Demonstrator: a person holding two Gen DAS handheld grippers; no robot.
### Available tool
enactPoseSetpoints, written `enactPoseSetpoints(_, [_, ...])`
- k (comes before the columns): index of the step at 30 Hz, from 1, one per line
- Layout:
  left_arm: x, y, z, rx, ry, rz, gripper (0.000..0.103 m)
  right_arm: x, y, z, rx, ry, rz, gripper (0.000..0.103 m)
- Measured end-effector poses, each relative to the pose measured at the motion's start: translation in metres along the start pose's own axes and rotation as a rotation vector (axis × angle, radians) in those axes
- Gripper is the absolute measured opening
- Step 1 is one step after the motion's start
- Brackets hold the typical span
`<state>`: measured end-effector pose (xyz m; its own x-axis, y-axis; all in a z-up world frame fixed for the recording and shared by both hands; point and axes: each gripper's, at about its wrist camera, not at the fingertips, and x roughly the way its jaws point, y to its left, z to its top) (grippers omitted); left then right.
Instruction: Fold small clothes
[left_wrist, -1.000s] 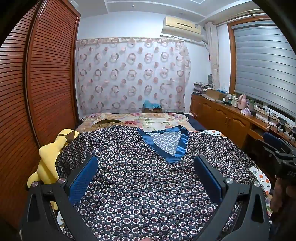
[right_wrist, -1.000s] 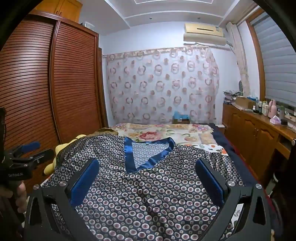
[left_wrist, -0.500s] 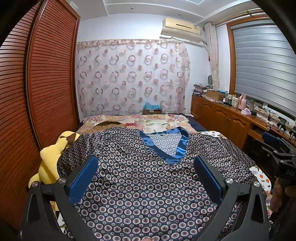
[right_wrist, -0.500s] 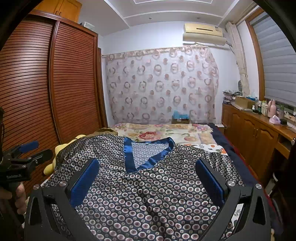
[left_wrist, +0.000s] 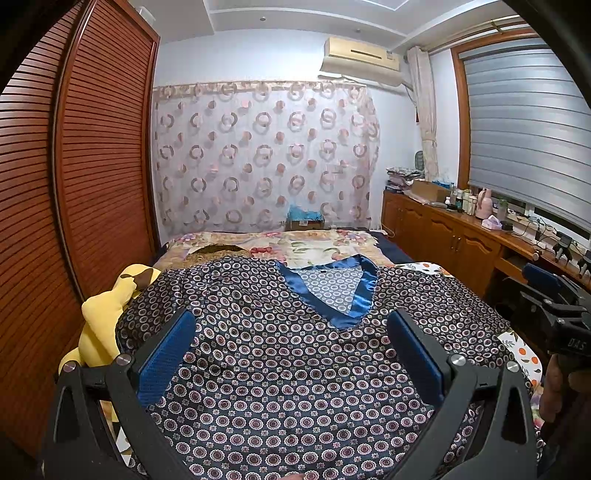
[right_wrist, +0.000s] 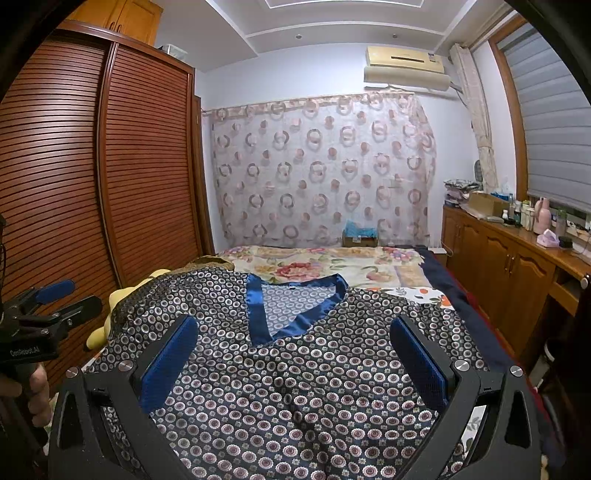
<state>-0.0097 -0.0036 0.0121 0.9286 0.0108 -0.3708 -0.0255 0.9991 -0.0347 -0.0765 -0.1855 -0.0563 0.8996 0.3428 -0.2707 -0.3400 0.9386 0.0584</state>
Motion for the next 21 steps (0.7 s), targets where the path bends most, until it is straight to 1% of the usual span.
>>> enactPoseSetpoints(21, [-0.0061,-0.001,0.0032,0.003,-0.002,0.001,0.103,0.0018,-0.0016,0.0006,0.0,-0.005,0.005,0.103])
